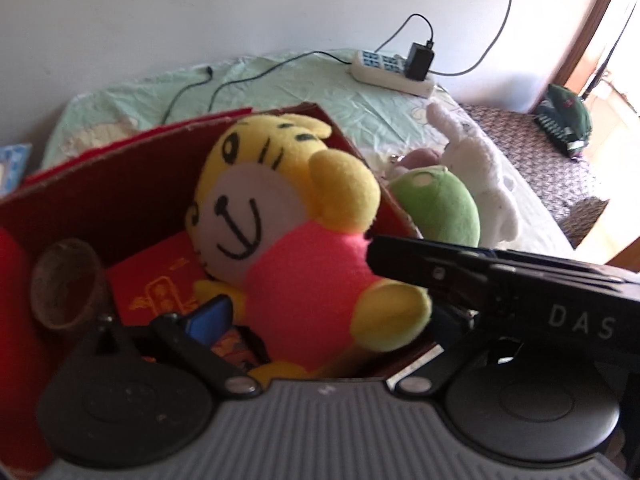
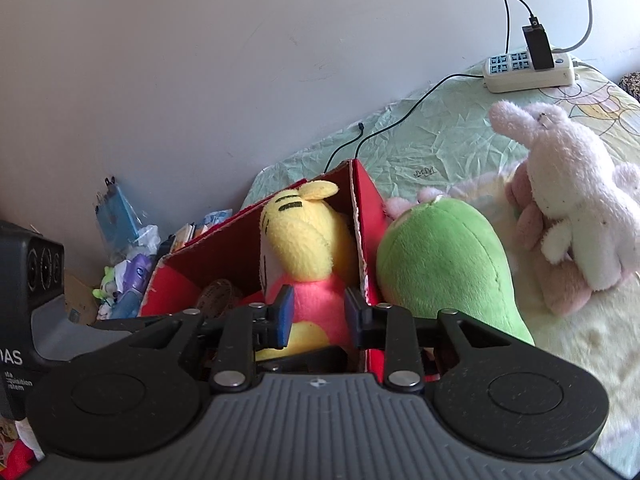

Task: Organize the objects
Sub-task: 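Lower the yellow tiger plush into the red box and open the right gripper, then move the right gripper to the green plush and grasp it, then carry the green plush into the red box and release it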

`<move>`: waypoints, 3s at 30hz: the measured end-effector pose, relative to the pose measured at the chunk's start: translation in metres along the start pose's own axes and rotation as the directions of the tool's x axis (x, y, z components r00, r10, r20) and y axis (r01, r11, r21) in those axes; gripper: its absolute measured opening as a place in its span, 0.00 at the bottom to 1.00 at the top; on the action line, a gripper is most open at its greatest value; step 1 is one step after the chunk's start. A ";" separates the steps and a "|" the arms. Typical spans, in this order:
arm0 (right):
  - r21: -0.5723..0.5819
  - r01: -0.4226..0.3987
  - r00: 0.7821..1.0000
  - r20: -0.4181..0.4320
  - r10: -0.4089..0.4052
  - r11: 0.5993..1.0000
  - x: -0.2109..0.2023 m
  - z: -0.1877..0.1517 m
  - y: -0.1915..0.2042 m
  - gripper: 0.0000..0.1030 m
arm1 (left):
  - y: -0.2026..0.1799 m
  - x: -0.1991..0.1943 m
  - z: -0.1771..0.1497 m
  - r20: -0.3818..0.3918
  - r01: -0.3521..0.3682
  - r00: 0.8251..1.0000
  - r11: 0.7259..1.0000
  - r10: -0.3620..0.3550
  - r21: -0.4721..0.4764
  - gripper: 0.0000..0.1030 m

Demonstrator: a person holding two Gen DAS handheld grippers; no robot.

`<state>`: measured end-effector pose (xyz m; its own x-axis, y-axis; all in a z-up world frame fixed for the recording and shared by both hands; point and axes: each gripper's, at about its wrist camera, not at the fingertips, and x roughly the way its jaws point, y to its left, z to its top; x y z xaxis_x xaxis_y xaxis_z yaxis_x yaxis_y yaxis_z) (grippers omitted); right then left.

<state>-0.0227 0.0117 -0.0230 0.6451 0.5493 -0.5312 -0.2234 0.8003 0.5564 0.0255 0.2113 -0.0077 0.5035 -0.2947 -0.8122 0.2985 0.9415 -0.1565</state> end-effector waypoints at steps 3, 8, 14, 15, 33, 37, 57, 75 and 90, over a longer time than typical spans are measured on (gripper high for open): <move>-0.001 -0.009 1.000 0.007 0.009 1.000 -0.007 -0.002 -0.002 0.31 | -0.009 -0.009 -0.002 0.015 -0.066 0.998 0.998 0.066 0.023 0.97; 0.011 -0.040 0.999 0.012 0.040 0.999 -0.020 -0.002 -0.008 0.31 | -0.022 -0.022 -0.004 0.038 -0.148 0.988 0.988 0.147 0.040 0.97; 0.018 -0.068 0.997 0.023 0.068 0.997 -0.039 0.003 -0.020 0.32 | -0.039 -0.034 -0.004 0.040 -0.227 0.973 0.974 0.227 0.010 0.97; 0.020 -0.072 0.997 0.025 0.071 0.997 -0.043 0.004 -0.023 0.32 | -0.042 -0.036 -0.003 0.048 -0.241 0.970 0.971 0.240 0.009 0.97; 0.072 -0.006 1.000 0.029 0.004 0.997 -0.090 0.024 -0.118 0.33 | -0.139 -0.045 0.009 0.146 -0.214 0.969 0.973 0.201 0.083 0.97; 0.083 0.028 0.999 0.018 -0.030 0.996 -0.094 0.028 -0.146 0.34 | -0.153 -0.032 0.008 0.142 -0.120 0.984 0.989 0.108 0.080 0.97; 0.003 -0.279 0.938 -0.214 0.273 0.960 -0.030 0.071 -0.157 0.55 | -0.160 0.037 -0.029 -0.006 -0.024 1.000 1.000 0.024 0.010 0.97; -0.114 -0.130 0.978 -0.176 0.109 0.985 -0.027 0.073 -0.168 0.51 | -0.152 0.030 -0.031 0.037 -0.097 0.995 0.995 0.098 -0.024 0.97; 0.065 -0.226 0.940 -0.247 0.235 0.972 -0.006 0.071 -0.176 0.54 | -0.171 0.086 0.012 0.091 -0.163 0.984 0.980 0.153 0.112 0.83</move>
<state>0.0647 -0.1498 -0.0722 0.3728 0.7642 -0.5263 -0.3155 0.6378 0.7026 0.0275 0.0229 -0.0440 0.6146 -0.1607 -0.7723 0.3018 0.9525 0.0420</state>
